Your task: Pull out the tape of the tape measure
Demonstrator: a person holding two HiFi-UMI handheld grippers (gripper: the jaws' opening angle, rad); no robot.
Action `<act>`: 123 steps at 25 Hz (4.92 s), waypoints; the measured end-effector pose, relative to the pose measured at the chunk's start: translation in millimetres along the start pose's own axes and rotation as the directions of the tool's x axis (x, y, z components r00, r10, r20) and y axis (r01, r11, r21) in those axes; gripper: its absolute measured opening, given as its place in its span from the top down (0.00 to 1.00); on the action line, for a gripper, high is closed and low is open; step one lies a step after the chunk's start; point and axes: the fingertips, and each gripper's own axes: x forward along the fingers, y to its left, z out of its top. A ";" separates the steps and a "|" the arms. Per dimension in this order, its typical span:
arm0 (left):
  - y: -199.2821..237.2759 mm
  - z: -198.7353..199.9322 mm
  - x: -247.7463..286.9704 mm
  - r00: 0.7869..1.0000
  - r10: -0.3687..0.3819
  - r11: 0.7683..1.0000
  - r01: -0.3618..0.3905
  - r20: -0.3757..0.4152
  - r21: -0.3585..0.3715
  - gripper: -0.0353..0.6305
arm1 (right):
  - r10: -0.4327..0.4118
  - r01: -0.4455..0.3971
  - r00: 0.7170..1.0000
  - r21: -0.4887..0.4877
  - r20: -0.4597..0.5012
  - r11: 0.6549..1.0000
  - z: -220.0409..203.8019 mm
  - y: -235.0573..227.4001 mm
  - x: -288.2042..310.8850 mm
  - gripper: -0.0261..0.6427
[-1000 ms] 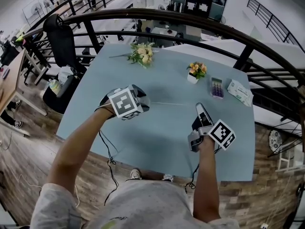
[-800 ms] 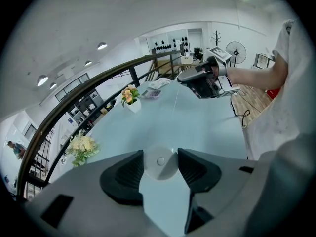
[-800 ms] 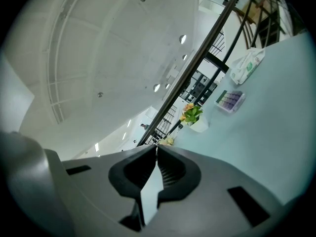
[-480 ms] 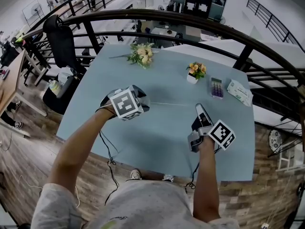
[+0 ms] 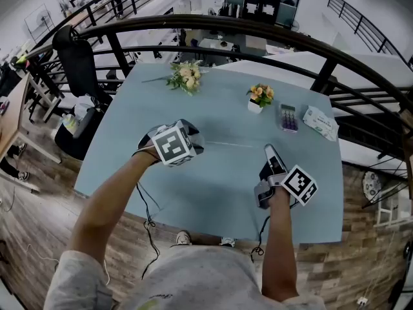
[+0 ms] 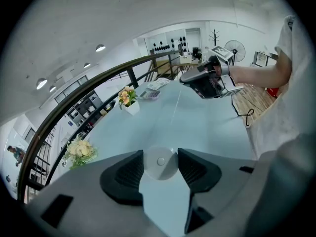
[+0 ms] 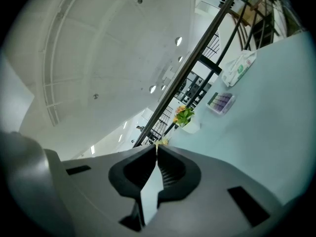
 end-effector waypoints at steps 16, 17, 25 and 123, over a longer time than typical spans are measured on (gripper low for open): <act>-15.3 11.3 40.7 0.998 -0.061 0.997 0.061 -0.003 0.037 0.62 | -0.106 0.105 0.994 -0.028 -0.016 0.994 -8.0 -36.7 -22.1 0.94; -16.6 10.5 44.5 0.998 -0.068 0.997 0.068 -0.005 0.034 0.62 | -0.113 0.112 0.993 -0.033 -0.021 0.993 -8.9 -38.7 -22.9 0.94; -25.0 12.3 67.0 0.994 -0.109 0.993 0.109 -0.003 0.041 0.62 | -0.162 0.157 0.985 -0.087 -0.061 0.984 -18.7 -51.5 -21.2 0.94; 14.7 67.5 21.4 0.910 0.129 0.948 0.004 0.394 -0.320 0.80 | -0.322 0.131 0.929 -0.649 -0.184 0.749 -20.6 0.7 18.8 0.85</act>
